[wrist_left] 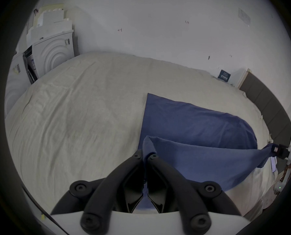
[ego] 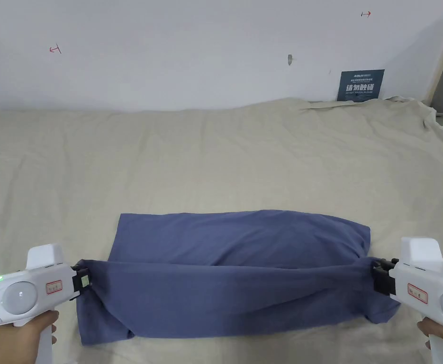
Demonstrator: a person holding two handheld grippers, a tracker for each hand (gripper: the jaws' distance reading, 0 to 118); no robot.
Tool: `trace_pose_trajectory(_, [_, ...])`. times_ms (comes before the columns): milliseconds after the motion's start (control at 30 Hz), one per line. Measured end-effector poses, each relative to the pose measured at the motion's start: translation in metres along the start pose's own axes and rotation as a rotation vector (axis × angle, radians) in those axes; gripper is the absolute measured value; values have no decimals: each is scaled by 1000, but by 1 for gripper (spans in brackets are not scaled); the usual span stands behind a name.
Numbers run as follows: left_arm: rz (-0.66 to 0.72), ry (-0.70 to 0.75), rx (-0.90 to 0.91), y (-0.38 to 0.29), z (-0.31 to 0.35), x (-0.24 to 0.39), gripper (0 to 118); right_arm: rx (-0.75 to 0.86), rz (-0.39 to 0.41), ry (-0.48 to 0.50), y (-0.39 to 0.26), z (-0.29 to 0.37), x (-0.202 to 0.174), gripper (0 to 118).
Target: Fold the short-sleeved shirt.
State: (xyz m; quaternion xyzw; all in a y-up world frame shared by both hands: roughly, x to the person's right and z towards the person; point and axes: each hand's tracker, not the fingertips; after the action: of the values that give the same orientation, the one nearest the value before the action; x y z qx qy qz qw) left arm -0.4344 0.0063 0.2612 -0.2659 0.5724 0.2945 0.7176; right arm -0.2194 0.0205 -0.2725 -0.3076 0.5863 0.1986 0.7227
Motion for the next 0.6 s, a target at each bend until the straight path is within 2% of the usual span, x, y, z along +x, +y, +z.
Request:
trace_pose_trajectory(300, [-78, 81, -88, 7, -77, 18, 0, -150, -23, -43, 3, -81, 8, 5])
trace_pose_trajectory(500, [-89, 109, -164, -7, -95, 27, 0, -219, -65, -65, -8, -107, 17, 6])
trace_pose_trajectory(600, [-83, 116, -145, -8, -89, 30, 12, -203, -54, -73, -8, -95, 7, 13])
